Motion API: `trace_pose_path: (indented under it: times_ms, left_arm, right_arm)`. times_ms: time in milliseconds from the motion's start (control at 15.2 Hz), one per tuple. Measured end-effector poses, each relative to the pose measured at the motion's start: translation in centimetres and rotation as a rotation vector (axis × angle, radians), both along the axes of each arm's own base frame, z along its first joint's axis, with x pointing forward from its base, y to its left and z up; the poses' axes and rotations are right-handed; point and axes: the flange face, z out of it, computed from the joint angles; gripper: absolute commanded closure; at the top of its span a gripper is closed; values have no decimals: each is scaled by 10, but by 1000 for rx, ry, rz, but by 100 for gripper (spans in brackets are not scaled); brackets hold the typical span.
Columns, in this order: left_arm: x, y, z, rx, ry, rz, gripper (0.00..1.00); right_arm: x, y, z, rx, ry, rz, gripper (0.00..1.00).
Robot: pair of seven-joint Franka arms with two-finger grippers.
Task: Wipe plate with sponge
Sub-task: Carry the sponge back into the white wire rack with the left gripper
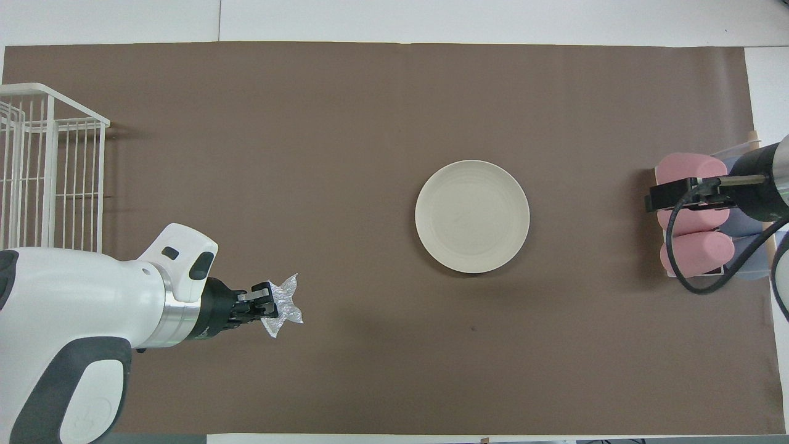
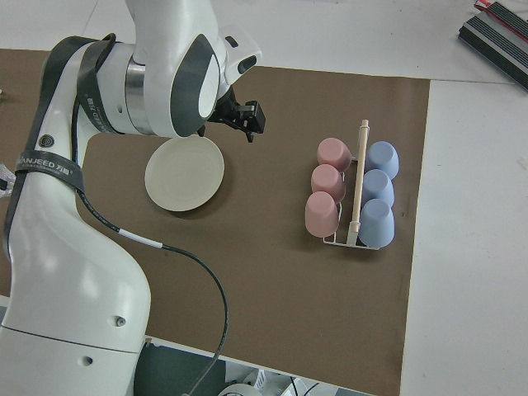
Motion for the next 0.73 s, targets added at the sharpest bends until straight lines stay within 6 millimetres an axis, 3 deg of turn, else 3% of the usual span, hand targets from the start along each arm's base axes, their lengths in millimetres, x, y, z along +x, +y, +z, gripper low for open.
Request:
trace_pose_path:
  times_ms: [198,462,725]
  left_arm:
    - [22,18,8,180,20,-59,100]
    - [38,35,9,432,42,-135,100]
    - [67,49,3,712,69,-133,100]
  right_arm:
    - [6,-20,-7,-2,57,-17,0]
    - [7,-44,11,-13,112,-59,0]
    - [6,-48,13,-15,121,-56,0]
